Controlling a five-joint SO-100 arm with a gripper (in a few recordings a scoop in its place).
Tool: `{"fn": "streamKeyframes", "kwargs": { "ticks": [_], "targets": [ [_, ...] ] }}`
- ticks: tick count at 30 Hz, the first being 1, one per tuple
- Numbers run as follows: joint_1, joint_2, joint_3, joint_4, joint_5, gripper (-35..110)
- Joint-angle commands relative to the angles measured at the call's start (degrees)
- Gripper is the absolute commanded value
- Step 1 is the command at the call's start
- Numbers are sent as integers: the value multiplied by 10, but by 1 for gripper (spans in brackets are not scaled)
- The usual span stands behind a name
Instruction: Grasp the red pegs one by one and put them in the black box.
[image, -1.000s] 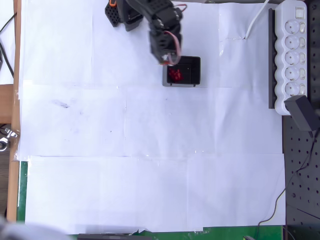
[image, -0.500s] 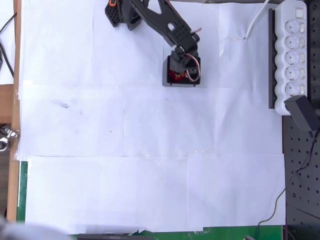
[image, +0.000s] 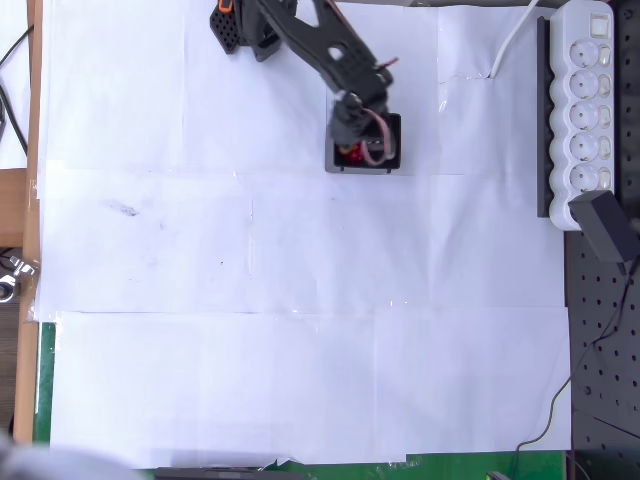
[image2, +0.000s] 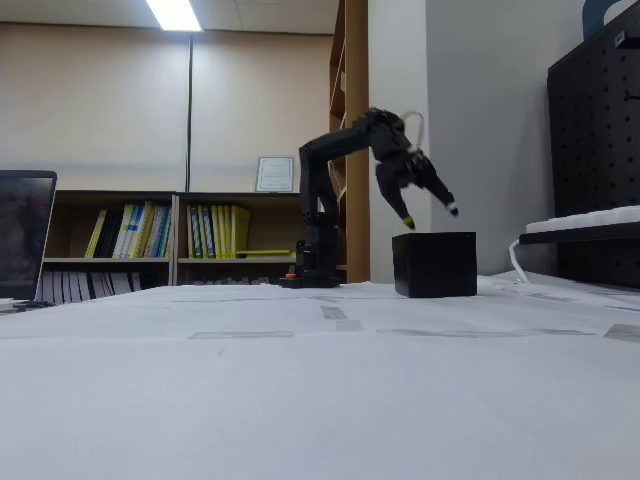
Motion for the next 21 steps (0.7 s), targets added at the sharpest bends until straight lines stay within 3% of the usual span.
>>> {"fn": "streamKeyframes", "kwargs": {
  "ticks": [1,5,7,10,13,21],
  "targets": [
    [104,-178,-80,-18,50,30],
    [222,-323,-277,-112,134,30],
    [250,-375,-366,-122,177,13],
    [276,-461,-502,-166,220,1],
    [287,-587,-637,-176,253,0],
    [280,-680,-800,-168,273,0]
  ]
}}
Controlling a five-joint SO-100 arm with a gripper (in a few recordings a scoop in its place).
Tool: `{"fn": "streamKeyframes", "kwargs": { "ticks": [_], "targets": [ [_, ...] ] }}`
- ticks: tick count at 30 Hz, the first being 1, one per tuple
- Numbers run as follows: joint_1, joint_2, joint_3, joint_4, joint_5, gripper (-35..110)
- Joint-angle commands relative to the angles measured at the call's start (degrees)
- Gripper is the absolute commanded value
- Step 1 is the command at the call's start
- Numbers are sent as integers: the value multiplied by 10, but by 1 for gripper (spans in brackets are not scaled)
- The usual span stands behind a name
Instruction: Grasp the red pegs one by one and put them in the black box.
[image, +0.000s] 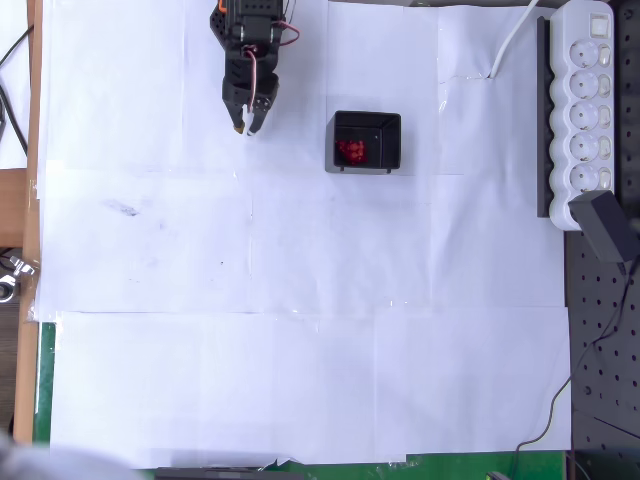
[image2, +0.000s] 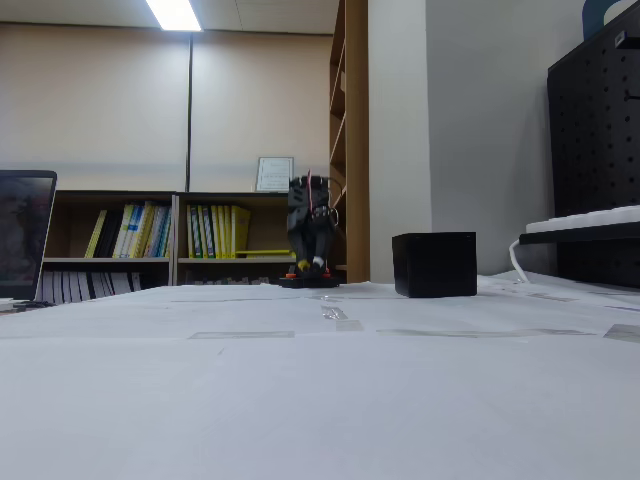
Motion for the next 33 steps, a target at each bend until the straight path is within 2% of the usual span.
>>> {"fn": "streamKeyframes", "kwargs": {
  "ticks": [1,9,13,33],
  "targets": [
    [-4,-48,-19,21,1,0],
    [-23,-86,-20,130,11,0],
    [-27,-86,-20,176,53,0],
    [-28,-86,-20,178,53,0]
  ]
}}
